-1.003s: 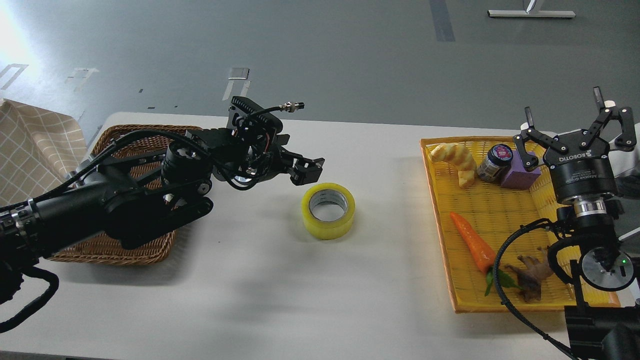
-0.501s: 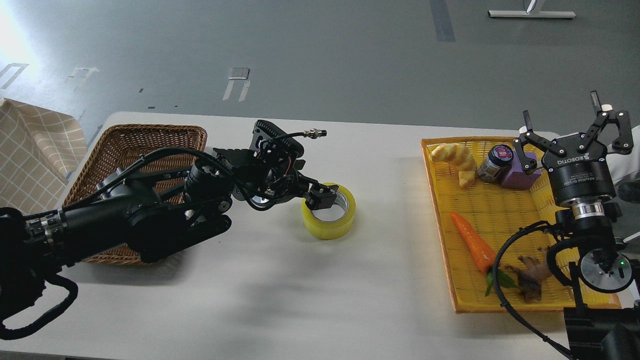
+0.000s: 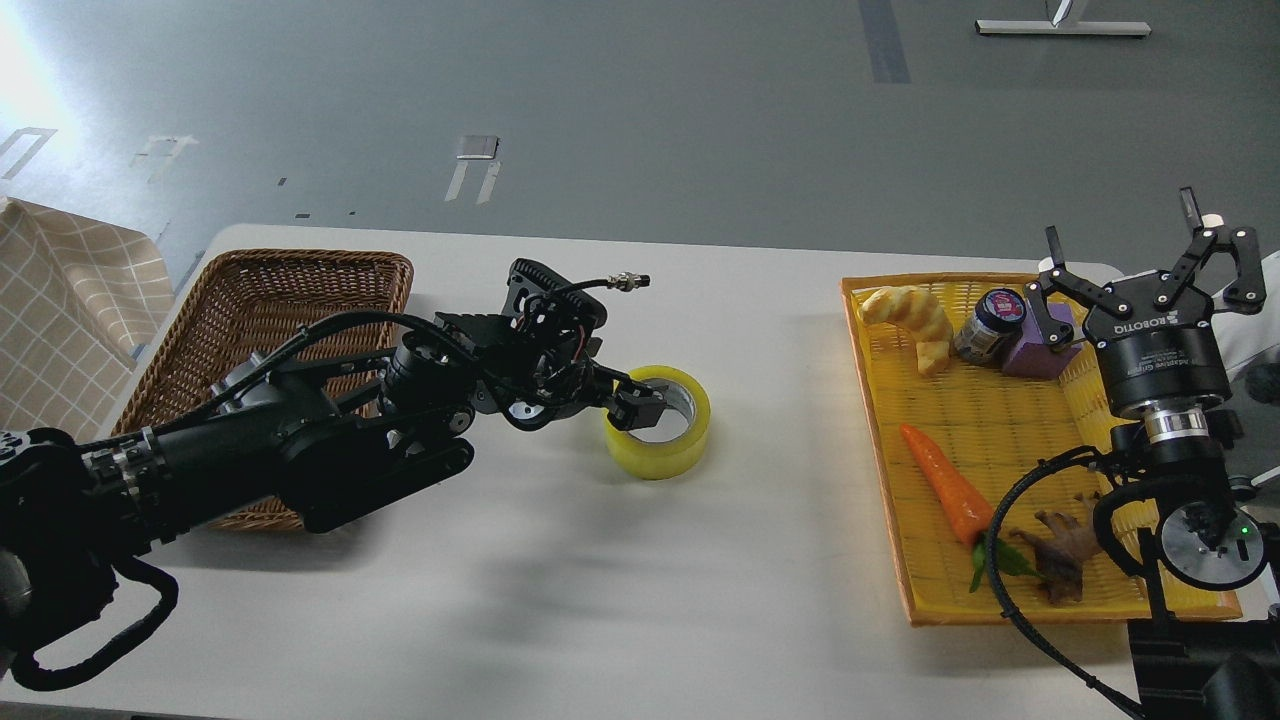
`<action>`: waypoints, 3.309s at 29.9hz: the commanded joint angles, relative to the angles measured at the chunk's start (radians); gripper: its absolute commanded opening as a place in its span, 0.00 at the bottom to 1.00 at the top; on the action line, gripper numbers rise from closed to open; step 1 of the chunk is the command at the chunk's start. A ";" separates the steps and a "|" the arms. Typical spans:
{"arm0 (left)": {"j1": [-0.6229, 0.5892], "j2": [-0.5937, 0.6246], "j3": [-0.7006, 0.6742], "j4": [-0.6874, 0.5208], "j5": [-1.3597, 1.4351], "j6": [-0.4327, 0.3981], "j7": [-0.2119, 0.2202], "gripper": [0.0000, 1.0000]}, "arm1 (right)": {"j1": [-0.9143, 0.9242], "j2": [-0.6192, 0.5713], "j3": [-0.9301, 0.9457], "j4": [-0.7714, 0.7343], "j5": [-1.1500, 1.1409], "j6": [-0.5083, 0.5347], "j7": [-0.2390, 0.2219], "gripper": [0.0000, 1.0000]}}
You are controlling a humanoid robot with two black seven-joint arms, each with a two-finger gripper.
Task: Place and transfer tape with both arms
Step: 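Reach the left gripper toward the tape roll on the table, then grasp the tape roll's rim with the left gripper, then lift the tape roll and carry it over the wicker basket, then lower the tape roll into the basket and open the left gripper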
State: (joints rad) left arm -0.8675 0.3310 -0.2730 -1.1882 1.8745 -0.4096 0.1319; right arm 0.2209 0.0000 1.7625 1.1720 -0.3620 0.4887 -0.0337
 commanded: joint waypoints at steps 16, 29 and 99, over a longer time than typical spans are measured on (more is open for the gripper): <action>0.035 -0.044 0.003 0.062 -0.003 0.000 0.000 0.79 | -0.009 0.000 0.000 0.000 0.000 0.000 0.000 1.00; 0.039 -0.093 0.000 0.127 -0.008 0.014 -0.087 0.00 | -0.015 0.000 0.000 0.000 0.000 0.000 0.000 1.00; 0.067 0.602 0.078 0.202 -0.173 0.075 -0.173 0.00 | -0.020 0.000 -0.055 -0.003 0.000 0.000 0.000 1.00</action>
State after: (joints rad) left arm -0.8207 0.9341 -0.1952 -0.9948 1.7017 -0.3346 -0.0416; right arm 0.2012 0.0000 1.7070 1.1688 -0.3624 0.4887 -0.0338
